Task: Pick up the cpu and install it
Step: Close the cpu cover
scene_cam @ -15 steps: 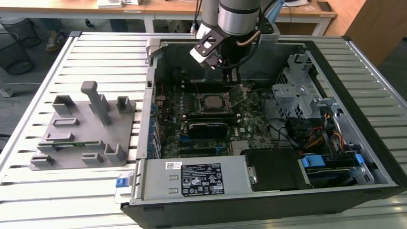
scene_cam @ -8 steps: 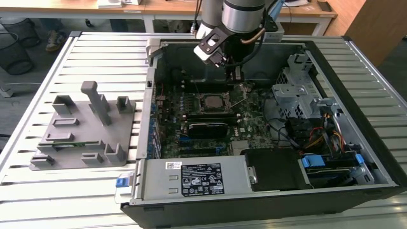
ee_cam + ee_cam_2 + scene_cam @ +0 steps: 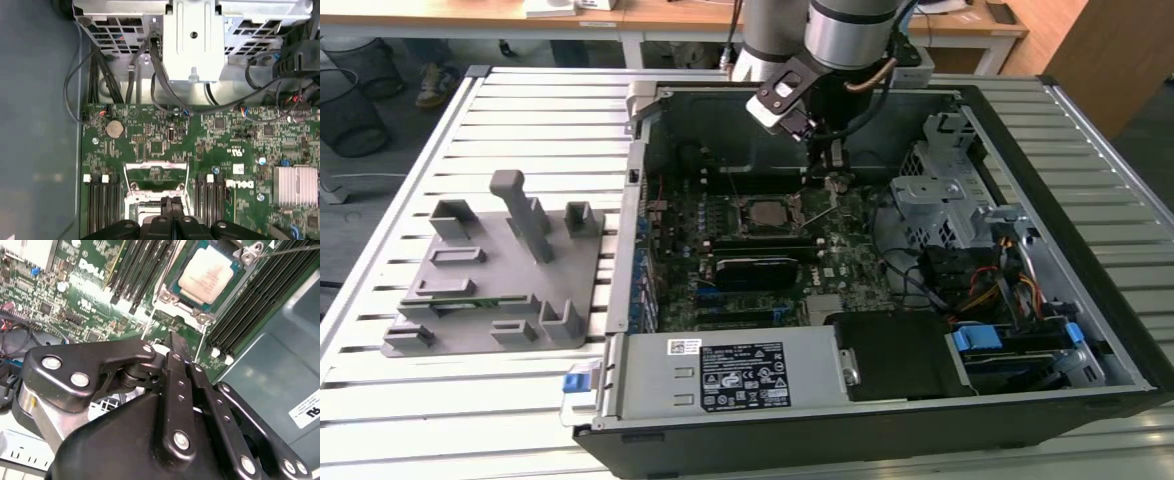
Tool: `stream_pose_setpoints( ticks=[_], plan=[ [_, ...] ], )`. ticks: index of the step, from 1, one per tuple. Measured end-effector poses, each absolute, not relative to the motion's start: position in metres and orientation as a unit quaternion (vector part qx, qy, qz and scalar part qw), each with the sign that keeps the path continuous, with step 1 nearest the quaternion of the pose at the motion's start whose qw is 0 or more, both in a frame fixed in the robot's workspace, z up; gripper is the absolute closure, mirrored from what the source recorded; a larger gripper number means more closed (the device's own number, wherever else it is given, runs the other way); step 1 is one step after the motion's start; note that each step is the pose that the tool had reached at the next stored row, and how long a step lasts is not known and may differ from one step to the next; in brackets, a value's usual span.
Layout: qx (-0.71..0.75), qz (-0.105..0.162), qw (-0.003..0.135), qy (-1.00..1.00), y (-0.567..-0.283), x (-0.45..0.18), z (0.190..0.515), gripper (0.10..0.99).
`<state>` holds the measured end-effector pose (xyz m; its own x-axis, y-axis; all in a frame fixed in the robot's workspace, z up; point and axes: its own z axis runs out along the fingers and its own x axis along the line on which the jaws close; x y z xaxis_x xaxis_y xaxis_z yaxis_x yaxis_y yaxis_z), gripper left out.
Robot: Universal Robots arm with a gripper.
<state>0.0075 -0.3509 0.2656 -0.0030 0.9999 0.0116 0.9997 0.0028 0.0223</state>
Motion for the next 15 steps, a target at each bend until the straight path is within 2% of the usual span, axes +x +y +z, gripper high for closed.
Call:
stream_pose_setpoints(
  ticks=[15],
  plan=[
    [0.697,0.012,0.004,0.717,-0.341,0.024,0.262,0.980]
  ],
)
